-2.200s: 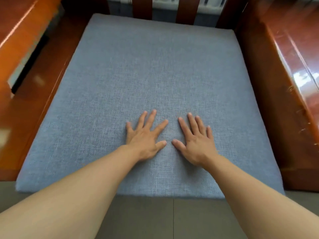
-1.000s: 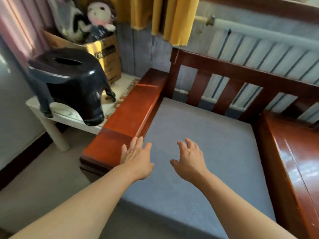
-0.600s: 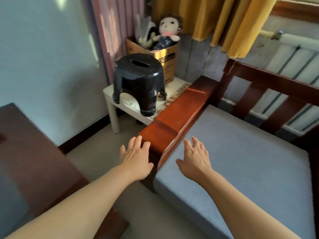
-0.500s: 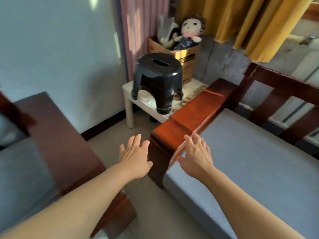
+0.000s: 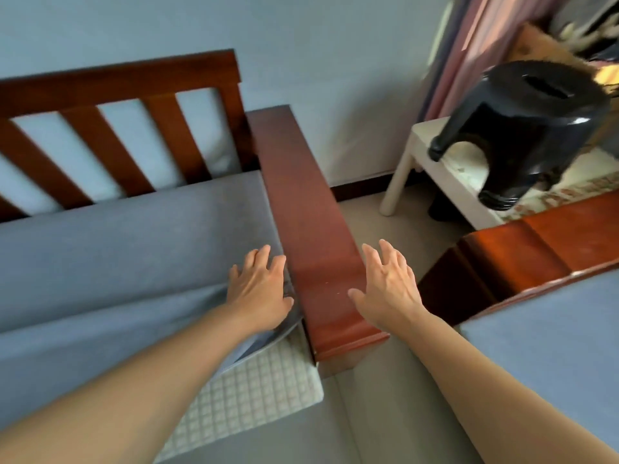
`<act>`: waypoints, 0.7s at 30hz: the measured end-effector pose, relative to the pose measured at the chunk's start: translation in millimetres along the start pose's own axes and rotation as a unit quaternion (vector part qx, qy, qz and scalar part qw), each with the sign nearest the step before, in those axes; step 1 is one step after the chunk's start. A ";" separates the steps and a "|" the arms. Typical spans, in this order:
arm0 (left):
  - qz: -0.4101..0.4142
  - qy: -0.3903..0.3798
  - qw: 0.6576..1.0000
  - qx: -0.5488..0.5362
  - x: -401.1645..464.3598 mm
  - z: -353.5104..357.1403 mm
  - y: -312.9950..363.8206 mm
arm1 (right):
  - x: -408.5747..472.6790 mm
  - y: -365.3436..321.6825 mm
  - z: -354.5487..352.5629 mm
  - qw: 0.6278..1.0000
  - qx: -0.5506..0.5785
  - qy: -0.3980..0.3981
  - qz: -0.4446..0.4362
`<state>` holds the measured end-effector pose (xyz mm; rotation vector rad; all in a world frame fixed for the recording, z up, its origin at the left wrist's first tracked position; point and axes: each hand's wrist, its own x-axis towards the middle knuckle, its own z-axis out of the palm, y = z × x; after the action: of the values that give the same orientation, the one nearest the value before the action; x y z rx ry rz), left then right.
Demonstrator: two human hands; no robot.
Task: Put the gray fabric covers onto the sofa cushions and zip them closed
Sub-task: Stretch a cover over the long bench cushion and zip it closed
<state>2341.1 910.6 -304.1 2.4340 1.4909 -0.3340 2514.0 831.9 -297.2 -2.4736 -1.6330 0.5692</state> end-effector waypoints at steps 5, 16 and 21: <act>-0.041 -0.011 0.999 -0.017 -13.4 12.6 -59.0 | 6.1 -54.6 28.4 0.999 -0.009 -0.031 -0.040; -0.057 -0.060 0.995 -0.062 -52.1 69.2 -177.3 | -4.1 -166.6 129.6 0.987 -0.050 -0.104 -0.112; -0.061 -0.094 0.992 -0.061 -62.0 113.8 -202.2 | -10.0 -178.9 182.7 0.976 -0.092 -0.159 -0.119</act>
<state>2126.5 908.1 -411.7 2.1565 1.5328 -0.4694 2288.2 877.3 -408.8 -2.3485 -2.1540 0.8497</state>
